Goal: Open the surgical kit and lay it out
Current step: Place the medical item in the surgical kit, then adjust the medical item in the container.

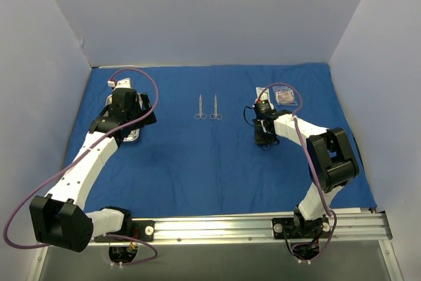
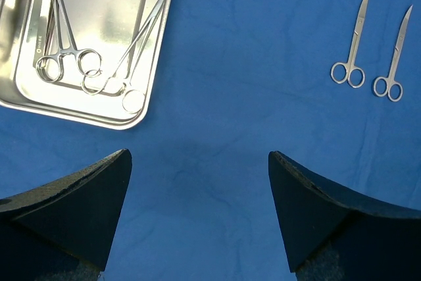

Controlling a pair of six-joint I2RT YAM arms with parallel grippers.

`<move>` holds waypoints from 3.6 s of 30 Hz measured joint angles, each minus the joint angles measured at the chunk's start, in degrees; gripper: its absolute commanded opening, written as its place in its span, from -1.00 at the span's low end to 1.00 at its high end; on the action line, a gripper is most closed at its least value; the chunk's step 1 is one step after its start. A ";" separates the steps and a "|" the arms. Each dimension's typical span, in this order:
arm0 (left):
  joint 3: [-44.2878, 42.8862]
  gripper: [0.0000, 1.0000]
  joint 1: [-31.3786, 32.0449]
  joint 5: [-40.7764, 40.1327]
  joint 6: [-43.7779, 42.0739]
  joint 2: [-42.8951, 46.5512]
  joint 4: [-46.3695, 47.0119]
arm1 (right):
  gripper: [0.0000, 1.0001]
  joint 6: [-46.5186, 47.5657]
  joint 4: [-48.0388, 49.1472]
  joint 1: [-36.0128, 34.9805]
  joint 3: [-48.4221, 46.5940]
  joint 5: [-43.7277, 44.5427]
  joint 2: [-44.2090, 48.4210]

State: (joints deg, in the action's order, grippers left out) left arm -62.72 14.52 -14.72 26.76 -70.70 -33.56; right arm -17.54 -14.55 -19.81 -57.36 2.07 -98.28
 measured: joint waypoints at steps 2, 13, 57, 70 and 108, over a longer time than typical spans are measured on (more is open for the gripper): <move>0.00 0.88 0.00 0.02 0.02 -0.04 0.00 | -0.88 0.02 -0.02 0.00 0.02 0.00 -0.09; 0.00 0.88 0.00 0.52 0.02 -0.61 0.11 | -0.83 0.00 0.17 0.02 0.04 0.00 -0.96; 0.00 0.88 -0.02 1.57 0.04 -1.92 0.37 | -0.58 0.92 -0.24 0.00 -2.23 1.18 -2.73; -1.86 0.88 -1.68 1.64 -0.46 -3.52 -0.11 | -0.40 0.66 -5.64 -0.11 -7.96 0.81 9.44; -23.89 0.15 -22.51 2.91 -9.51 -46.71 -4.98 | 0.15 3.28 7.91 -0.15 4.13 -8.70 34.32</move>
State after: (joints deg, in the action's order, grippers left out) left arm -86.61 -7.99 -11.81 17.26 -117.40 -38.54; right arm -14.26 -6.63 -19.97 -53.23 -6.63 -63.96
